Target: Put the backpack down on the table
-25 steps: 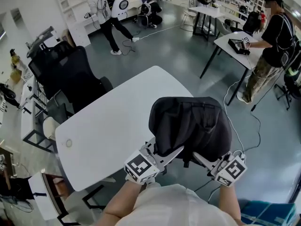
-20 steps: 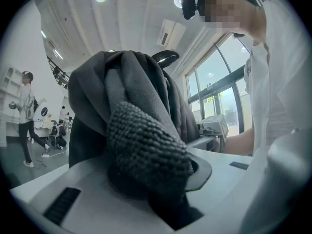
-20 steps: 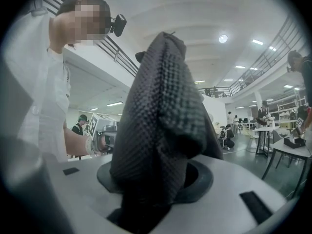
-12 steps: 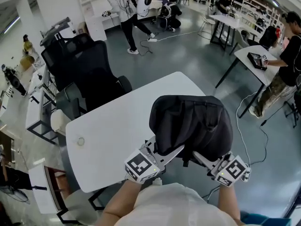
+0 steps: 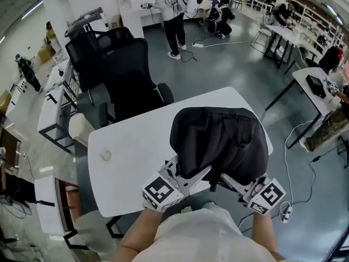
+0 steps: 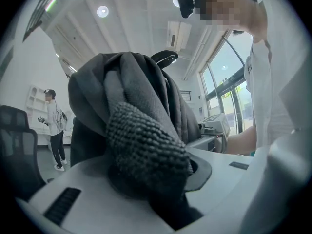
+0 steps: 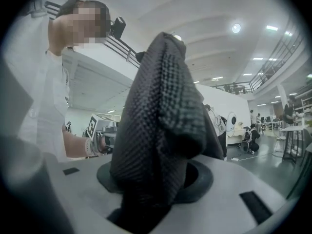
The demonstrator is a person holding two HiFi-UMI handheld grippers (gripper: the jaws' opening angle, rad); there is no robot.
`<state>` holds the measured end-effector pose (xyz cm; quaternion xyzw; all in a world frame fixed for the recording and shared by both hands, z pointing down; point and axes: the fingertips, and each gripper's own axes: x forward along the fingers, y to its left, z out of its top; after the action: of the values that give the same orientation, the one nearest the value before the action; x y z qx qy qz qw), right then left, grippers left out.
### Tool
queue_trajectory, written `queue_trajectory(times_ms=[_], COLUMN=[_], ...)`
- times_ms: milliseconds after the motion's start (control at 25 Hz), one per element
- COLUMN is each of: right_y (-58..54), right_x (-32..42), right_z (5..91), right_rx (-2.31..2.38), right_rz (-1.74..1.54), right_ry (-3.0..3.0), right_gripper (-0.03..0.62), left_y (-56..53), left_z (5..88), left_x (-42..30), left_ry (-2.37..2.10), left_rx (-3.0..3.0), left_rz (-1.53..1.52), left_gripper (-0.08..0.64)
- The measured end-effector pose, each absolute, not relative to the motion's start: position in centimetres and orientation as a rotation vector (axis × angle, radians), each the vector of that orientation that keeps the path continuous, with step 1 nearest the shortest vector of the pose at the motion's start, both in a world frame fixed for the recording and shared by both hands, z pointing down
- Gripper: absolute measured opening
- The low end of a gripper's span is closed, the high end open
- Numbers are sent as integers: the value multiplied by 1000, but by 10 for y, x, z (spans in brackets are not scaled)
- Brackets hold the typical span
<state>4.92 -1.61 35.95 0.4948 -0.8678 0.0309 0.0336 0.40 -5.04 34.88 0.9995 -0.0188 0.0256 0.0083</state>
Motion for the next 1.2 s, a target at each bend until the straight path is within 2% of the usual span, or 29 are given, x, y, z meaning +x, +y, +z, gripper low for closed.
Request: queue_trajectory(times_ms=[800, 1200], right_y=[-158, -239], right_x=[33, 28], right_z=[380, 420], right_rx=[1074, 858], right_rz=[122, 161], right_ry=[-2847, -2902], right_gripper=[201, 202], left_y=[-176, -250], left_z=[367, 409], left_x=[-21, -27], left_ry=[-552, -791], left_rx=[3020, 2920], left_rz=[90, 111], left_gripper=[120, 120])
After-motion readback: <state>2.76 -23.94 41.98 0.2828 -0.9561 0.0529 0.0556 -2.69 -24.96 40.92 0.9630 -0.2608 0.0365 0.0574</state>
